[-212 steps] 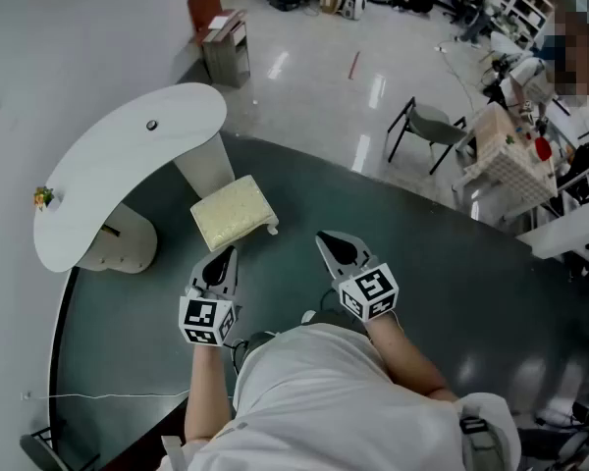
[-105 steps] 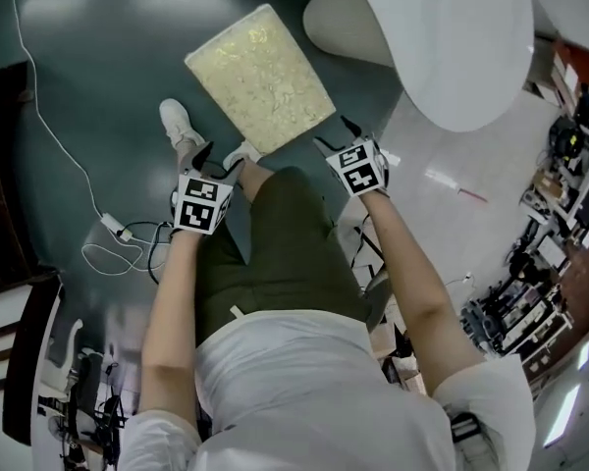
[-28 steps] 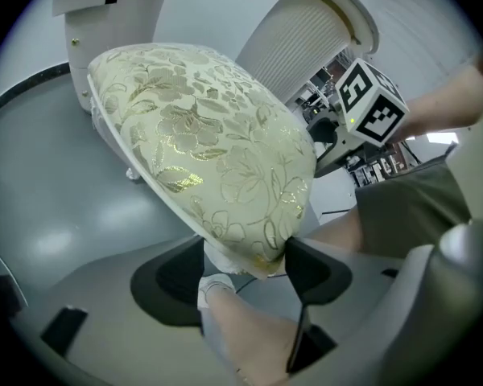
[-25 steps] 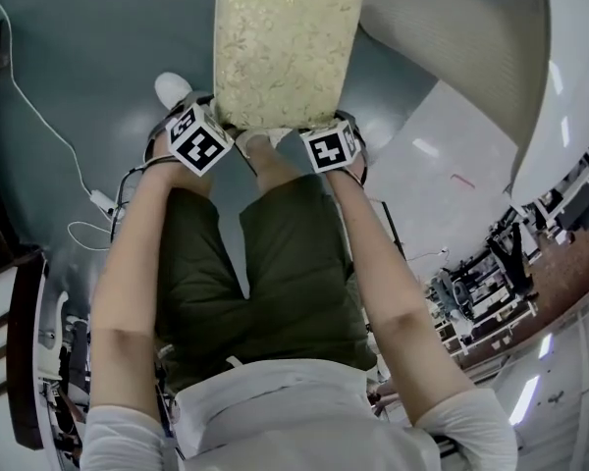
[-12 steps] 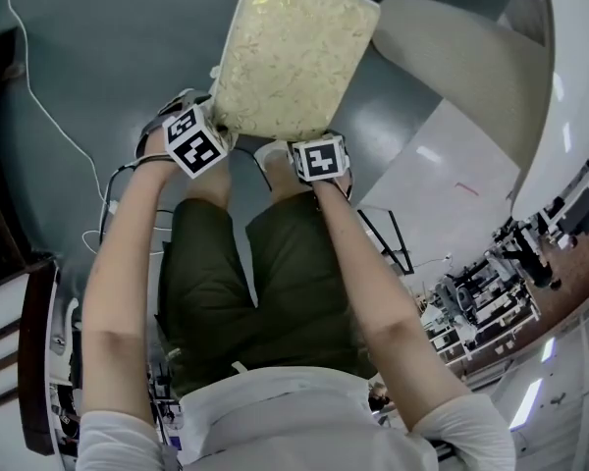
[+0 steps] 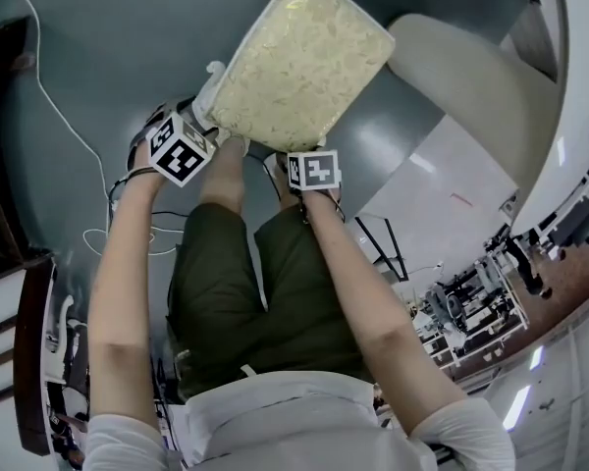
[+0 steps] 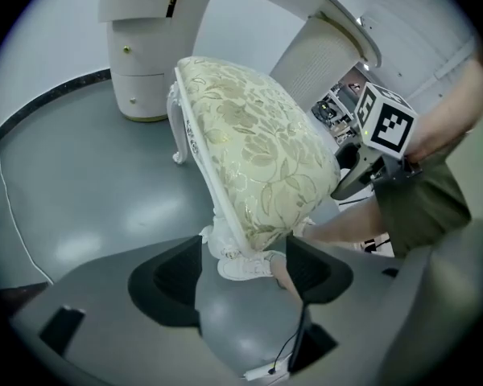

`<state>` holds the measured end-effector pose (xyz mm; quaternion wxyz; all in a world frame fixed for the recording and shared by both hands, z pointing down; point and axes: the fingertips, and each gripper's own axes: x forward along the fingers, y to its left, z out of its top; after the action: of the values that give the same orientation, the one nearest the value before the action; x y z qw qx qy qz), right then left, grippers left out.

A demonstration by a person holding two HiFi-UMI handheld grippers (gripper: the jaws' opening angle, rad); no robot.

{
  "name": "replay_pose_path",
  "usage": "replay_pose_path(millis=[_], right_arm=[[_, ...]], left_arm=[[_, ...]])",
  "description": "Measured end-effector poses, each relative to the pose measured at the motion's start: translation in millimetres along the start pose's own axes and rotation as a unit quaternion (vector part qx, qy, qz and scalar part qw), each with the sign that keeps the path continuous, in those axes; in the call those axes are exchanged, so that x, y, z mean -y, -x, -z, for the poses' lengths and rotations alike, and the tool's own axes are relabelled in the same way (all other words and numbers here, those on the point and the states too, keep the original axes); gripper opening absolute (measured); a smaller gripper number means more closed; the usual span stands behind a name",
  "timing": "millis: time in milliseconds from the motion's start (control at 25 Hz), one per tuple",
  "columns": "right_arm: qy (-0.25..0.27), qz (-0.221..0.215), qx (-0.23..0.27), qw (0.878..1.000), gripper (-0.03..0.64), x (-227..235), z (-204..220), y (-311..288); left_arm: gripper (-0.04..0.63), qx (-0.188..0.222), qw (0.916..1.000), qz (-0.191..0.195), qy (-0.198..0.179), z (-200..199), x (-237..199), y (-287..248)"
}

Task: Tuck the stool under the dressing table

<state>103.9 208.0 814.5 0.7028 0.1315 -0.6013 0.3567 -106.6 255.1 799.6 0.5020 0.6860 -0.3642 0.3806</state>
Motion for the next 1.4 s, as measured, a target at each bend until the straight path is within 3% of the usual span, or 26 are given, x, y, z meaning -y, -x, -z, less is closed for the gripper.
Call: replay_pose_path(millis=[200, 320, 440, 720, 920, 1160, 1400], right_arm=[[-0.022, -0.021, 0.006, 0.999, 0.336, -35.9, -8.6, -1.3], [-0.036, -0.033, 0.015, 0.999, 0.331, -55.3, -20.0, -3.9], [-0.047, -0.039, 0.023, 0.998, 0.331, -66.2, -32.8, -1.5], [-0.039, -0.029, 0.071, 0.996, 0.328, -77.3, -91.4, 10.9], [-0.033, -0.038, 0.093, 0.994, 0.327, -76.7, -97.6, 11.1], [-0.015, -0.021, 0.085, 0.996, 0.330, -75.1, -95.7, 4.0], [0.003, -0.037, 0.055, 0.998, 0.321, -73.4, -95.6, 3.8]], left_arm=[[0.324, -0.007, 0.9998, -0.013, -0.012, 17.4, -13.6, 6.9], [0.290, 0.002, 0.9992, -0.038, -0.011, 17.9, -28.5, 7.0], [0.249, 0.008, 0.9973, -0.073, -0.002, 11.0, -50.0, 11.3], [0.250, 0.013, 0.9956, -0.093, -0.005, -17.3, -105.6, 29.2], [0.253, 0.003, 0.9940, -0.109, -0.011, -25.6, -113.1, 31.3], [0.255, -0.031, 0.9916, -0.125, -0.015, -27.3, -114.2, 27.4], [0.255, -0.051, 0.9893, -0.136, -0.005, -26.0, -114.4, 26.5]])
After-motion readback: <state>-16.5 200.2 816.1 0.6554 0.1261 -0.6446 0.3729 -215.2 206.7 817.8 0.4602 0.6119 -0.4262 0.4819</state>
